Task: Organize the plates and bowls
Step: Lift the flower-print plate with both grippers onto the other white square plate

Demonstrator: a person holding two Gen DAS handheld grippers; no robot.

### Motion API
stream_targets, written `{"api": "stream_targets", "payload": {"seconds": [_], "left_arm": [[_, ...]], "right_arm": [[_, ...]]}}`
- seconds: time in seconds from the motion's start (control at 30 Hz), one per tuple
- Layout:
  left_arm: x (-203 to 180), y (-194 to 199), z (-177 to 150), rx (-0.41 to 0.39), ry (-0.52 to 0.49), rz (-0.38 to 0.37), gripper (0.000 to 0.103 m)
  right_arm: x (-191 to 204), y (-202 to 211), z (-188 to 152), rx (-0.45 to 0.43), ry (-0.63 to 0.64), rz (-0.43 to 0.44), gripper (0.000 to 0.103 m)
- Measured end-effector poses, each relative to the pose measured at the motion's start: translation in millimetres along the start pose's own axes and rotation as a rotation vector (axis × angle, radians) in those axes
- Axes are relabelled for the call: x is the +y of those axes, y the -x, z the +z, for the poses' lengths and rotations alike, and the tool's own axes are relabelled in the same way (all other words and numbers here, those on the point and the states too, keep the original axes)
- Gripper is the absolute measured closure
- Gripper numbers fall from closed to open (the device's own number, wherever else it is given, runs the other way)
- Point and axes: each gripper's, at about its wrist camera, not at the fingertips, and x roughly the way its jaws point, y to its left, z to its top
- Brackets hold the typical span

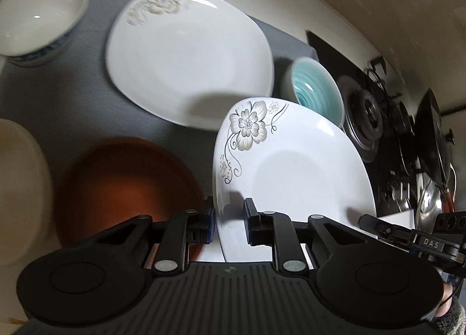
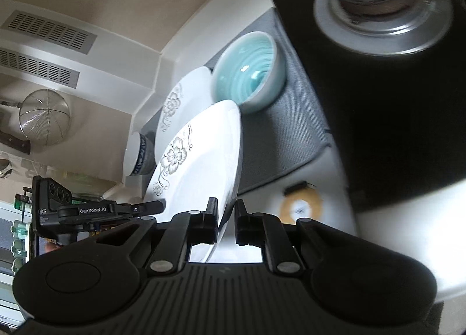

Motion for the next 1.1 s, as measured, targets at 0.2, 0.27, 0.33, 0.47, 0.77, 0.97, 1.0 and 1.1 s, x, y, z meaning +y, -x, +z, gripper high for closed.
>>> {"api": "stream_targets", "payload": {"seconds": [0.2, 0.27, 0.33, 0.47, 0.77, 0.97, 1.0, 1.1], "left_arm": [[29, 12, 17, -0.026, 0.058, 0.035, 0.080], [37, 15, 23, -0.034, 0.071, 0.055, 0.080], [45, 17, 30, -0.043, 0.074, 0.079, 0.081], [60, 15, 46, -0.049, 0.099, 0.108, 0.081], [73, 13, 73, -0.059, 0.109, 0.125, 0.081], [74, 7, 86, -0.057, 0.108, 0.145, 0.081], [73, 6, 87, -0.056, 0.105, 0.148, 0.081], [75, 1, 90, -0.056, 0.108, 0.143, 0.081]], "right_arm": [[28, -36, 14, 0.048, 0.049, 0.002, 0.090], [32, -50, 18, 0.062, 0.043, 0.007, 0.090], [36, -64, 21, 0.080, 0.044, 0.002, 0.090], [46, -90, 29, 0.106, 0.050, -0.012, 0.090], [51, -123, 45, 0.100, 0.044, -0.040, 0.090], [54, -133, 48, 0.071, 0.060, -0.076, 0.090], [54, -133, 48, 0.058, 0.051, -0.084, 0.091], [52, -134, 49, 0.024, 0.011, -0.105, 0.092]]}}
